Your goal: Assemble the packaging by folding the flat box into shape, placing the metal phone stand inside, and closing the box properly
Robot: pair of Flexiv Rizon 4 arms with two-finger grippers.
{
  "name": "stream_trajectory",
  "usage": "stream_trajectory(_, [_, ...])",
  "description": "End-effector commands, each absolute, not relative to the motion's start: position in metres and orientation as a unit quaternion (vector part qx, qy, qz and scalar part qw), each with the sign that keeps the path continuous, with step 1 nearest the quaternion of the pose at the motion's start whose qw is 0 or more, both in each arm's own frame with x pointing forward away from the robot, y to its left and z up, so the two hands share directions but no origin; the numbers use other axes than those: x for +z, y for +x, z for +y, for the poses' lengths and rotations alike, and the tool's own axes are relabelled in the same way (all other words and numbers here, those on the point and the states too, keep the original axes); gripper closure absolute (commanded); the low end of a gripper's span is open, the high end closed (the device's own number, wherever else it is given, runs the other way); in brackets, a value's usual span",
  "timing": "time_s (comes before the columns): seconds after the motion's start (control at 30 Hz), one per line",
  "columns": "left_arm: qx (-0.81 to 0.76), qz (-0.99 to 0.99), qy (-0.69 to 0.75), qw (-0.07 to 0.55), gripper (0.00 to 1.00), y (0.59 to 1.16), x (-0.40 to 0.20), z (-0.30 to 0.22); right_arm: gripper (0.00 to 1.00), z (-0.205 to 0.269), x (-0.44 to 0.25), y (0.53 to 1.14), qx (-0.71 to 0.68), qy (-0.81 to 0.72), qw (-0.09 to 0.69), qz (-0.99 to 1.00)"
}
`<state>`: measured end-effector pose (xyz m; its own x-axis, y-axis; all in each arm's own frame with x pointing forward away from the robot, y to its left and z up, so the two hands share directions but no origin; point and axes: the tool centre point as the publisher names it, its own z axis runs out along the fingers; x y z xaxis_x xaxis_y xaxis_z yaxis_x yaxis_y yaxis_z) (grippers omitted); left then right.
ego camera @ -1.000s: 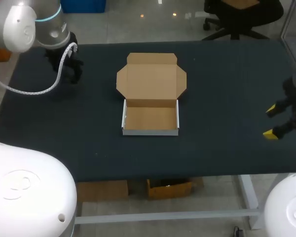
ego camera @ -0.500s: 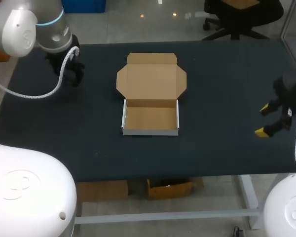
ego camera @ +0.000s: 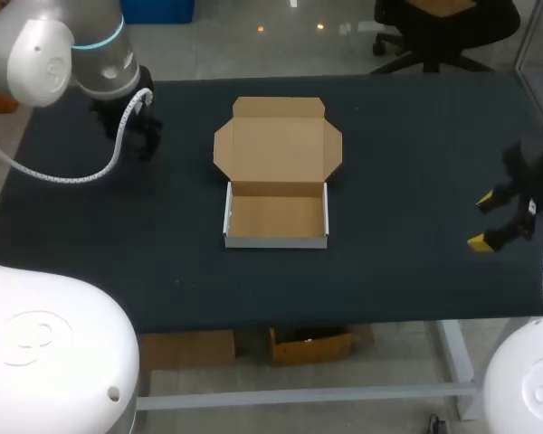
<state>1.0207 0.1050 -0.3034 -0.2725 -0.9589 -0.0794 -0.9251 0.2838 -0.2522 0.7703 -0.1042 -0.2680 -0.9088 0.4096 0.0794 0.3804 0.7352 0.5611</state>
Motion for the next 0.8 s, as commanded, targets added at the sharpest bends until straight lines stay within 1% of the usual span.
stream_trajectory(0.03, [-0.078,0.799,-0.587,0.110,1.00,1.012,-0.296,0.094,0.00,-0.105,-0.267,0.770,0.297,0.211,0.024,0.931])
stream_trajectory(0.23, [-0.083,0.811,-0.570,0.105,1.00,0.997,-0.289,0.070,0.00,-0.105,-0.267,0.770,0.297,0.211,0.024,0.931])
stream_trajectory(0.4, [-0.092,0.826,-0.548,0.094,1.00,0.983,-0.285,0.040,0.00,-0.105,-0.267,0.770,0.297,0.211,0.024,0.931])
stream_trajectory(0.8, [-0.090,0.845,-0.522,0.078,1.00,0.963,-0.290,-0.020,0.00,-0.105,-0.267,0.770,0.297,0.211,0.024,0.931])
